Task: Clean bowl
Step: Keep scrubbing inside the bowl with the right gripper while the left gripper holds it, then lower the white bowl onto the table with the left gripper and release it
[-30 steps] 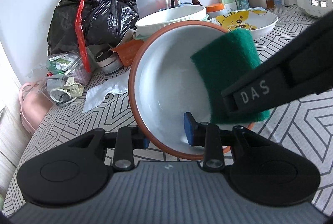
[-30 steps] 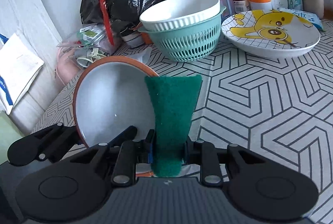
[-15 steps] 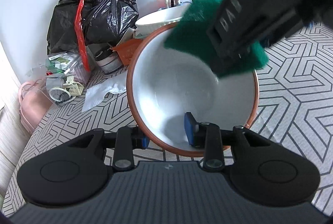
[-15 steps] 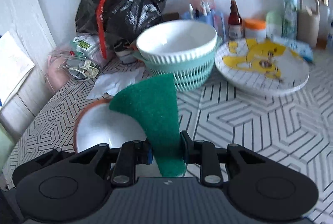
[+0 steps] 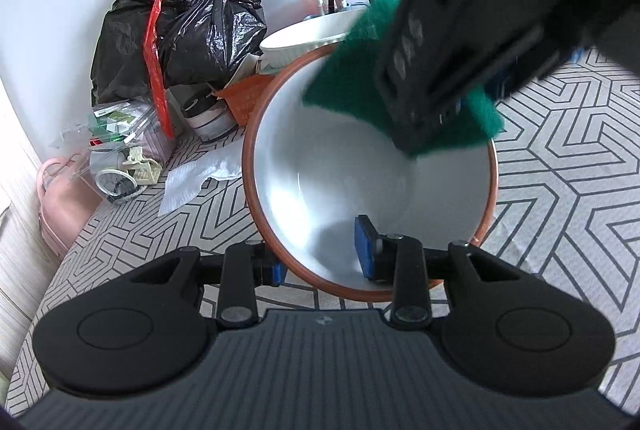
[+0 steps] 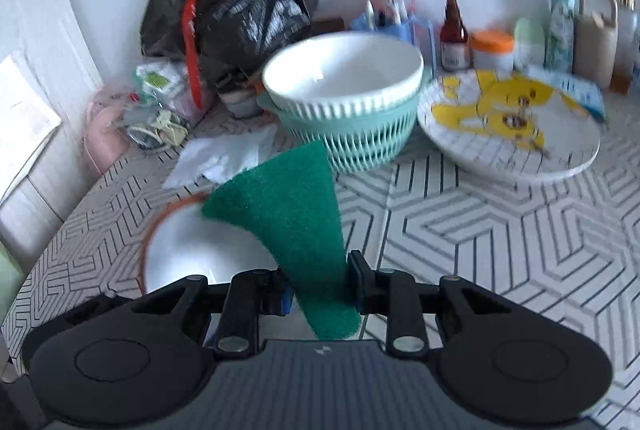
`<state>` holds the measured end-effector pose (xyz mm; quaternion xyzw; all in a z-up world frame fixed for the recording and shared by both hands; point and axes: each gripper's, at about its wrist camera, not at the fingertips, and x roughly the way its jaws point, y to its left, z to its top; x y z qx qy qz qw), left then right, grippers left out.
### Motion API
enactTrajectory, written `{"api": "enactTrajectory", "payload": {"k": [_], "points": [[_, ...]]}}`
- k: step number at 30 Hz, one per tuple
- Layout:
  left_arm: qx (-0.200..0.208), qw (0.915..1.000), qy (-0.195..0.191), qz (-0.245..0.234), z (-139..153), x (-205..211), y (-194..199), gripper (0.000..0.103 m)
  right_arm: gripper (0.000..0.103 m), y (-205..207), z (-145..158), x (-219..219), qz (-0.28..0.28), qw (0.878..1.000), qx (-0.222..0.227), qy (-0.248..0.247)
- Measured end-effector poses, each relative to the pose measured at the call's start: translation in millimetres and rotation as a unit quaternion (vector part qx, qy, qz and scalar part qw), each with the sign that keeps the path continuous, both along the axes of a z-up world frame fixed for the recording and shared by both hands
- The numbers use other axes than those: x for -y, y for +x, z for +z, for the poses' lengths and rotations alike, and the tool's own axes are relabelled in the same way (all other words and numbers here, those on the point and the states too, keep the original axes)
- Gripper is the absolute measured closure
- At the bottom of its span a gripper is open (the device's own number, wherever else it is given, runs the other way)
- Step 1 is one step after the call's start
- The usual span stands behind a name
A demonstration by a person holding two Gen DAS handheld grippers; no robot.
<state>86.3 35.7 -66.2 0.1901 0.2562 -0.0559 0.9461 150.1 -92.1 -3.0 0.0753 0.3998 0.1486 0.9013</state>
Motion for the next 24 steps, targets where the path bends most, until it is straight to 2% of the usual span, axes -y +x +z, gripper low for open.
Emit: {"api": "enactTrajectory", "payload": {"k": [5,8,13,15,19,24], "points": [[0.002,1.0,0.004,-0.001,0.1,0.5,0.4,0.072,0.075,-7.2,-15.0,6.9,0.001,1.0,-0.021,0.016],[0.002,1.0,0.007,-0.002,-0.1,1.2,0.7,0.07,0.074,-17.4,-21.3,13.1,0.003,0.999,-0.028,0.041],[-0.003,0.9999,0.009,-0.004,1.9,0.2,4.0,0.07,0.074,-43.1,3.9,21.2,-0.001,0.999,0.018,0.047],[-0.02,0.9997,0.01,-0.006,7.5,1.0,10.0,0.069,0.074,-43.6,11.0,25.0,-0.004,0.999,0.023,0.045],[-0.07,0.9969,-0.037,-0.005,23.7,-6.1,28.8,0.069,0.074,-30.7,16.0,31.0,-0.003,0.999,0.014,0.043],[-0.117,0.9913,-0.061,0.006,31.8,-12.5,50.1,0.069,0.074,-10.1,15.3,31.7,-0.001,0.998,0.004,0.064]]}}
